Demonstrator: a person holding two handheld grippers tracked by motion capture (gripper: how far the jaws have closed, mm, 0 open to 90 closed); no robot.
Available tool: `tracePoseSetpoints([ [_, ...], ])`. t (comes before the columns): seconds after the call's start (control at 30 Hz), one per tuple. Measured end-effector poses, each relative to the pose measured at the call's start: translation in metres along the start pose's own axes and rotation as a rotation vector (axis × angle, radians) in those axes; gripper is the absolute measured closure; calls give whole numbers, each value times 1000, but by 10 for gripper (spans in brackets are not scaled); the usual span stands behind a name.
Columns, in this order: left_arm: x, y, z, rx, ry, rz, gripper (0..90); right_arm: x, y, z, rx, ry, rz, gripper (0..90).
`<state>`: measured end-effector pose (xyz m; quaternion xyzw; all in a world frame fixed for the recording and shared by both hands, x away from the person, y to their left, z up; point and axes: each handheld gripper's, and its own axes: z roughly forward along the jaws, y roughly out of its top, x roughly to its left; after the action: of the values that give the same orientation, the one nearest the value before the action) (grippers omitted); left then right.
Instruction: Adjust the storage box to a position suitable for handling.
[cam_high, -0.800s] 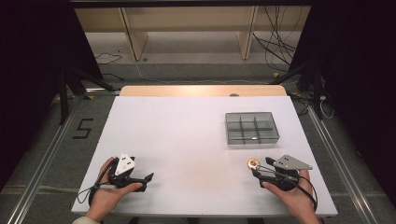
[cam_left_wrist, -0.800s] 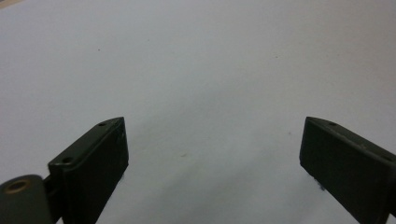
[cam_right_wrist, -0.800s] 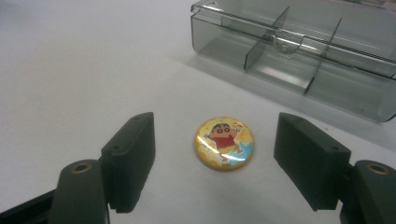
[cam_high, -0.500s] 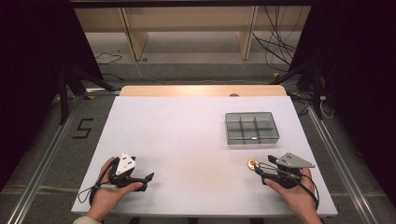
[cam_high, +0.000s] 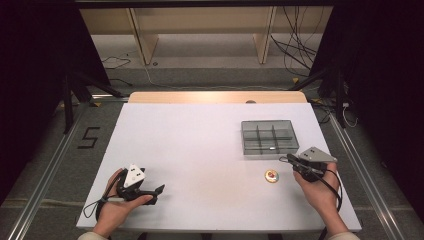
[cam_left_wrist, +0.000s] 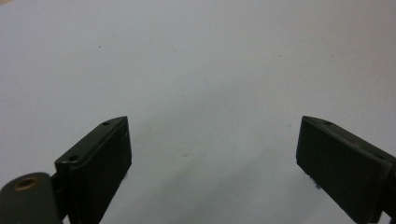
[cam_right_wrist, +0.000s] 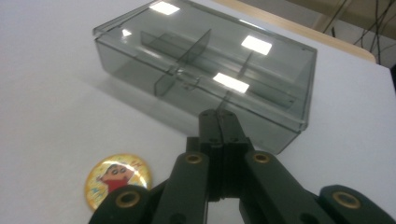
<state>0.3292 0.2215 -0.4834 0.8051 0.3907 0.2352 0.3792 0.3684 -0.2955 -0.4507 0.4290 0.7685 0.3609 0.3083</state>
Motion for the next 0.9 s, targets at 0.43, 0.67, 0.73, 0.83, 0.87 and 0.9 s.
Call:
tracePoseSetpoints([
  [0.43,0,-1,2,4,-3,-4,106,-45,21,20,33,-125,78,900],
  [0.67,-1,-1,3,5,-2,-3,106,-68,19,47,103,-132,115,900],
  [0.73,-1,-1,3,5,-2,-2,106,-73,19,53,122,-116,126,900],
  [0.83,-1,-2,3,6,-4,-6,108,-81,17,63,154,-98,139,900],
  [0.87,-1,-2,3,6,-4,-6,108,-83,16,66,164,-89,141,900],
  [0.9,-1,-2,3,4,-3,-7,108,-84,16,68,173,-81,137,900],
])
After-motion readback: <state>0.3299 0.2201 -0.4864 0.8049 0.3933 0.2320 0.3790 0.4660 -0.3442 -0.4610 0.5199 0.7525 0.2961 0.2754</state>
